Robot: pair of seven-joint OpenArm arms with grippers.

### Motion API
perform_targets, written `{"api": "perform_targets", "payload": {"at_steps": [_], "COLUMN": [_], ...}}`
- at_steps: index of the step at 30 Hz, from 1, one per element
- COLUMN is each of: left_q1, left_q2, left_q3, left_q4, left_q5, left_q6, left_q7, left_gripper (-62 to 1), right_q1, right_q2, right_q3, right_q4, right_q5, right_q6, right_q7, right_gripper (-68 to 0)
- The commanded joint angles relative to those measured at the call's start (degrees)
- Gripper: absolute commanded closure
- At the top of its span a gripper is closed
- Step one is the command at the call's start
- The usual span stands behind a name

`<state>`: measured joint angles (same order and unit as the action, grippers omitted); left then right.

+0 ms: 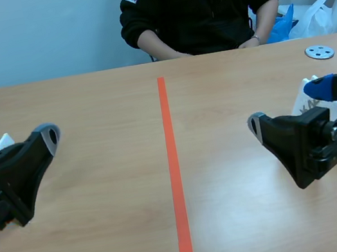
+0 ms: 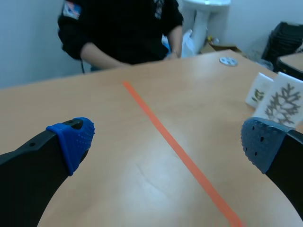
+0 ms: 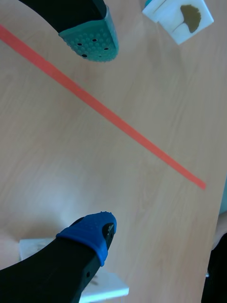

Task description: Sort the leaf by its shape. The table is split by an orange tape line. A compound leaf with several leaflets goes to the left side, a simple leaf with one blade goes to the right side. Return to the home posture when a red brick is placed on the table.

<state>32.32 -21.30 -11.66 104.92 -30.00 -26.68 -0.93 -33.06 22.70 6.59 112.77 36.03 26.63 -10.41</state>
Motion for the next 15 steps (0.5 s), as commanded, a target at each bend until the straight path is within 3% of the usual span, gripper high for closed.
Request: {"api": "perform_targets", "payload": {"at_steps": [1,8,15], "left_q1": [1.16,4.37,4.63], "left_q2": [-0.2,-0.15,0.7], "left_q3": [0.07,0.2,5.86], "left_q4": [0.39,3.28,3.58], "left_q5": [-1.68,-2.14,-0.79], "left_q6": [-0.33,-0.59,0.02], "left_q7": [0.57,6.99,7.98], "left_gripper": [-62.3,-62.3,-62.3], "right_q1": [0.17,-1.84,-2.36], "right_q2": [0.66,0.66,0.63], "right_q3": [1.05,1.4,1.4], "right_q4": [0.07,1.31,1.29], "right_q5": [1.01,1.75,1.73], "right_q6": [0.22,0.94,0.9], "right_q7": [0.61,0.44,0.44], "right_gripper": [-67.9,-67.9,-67.9]}}
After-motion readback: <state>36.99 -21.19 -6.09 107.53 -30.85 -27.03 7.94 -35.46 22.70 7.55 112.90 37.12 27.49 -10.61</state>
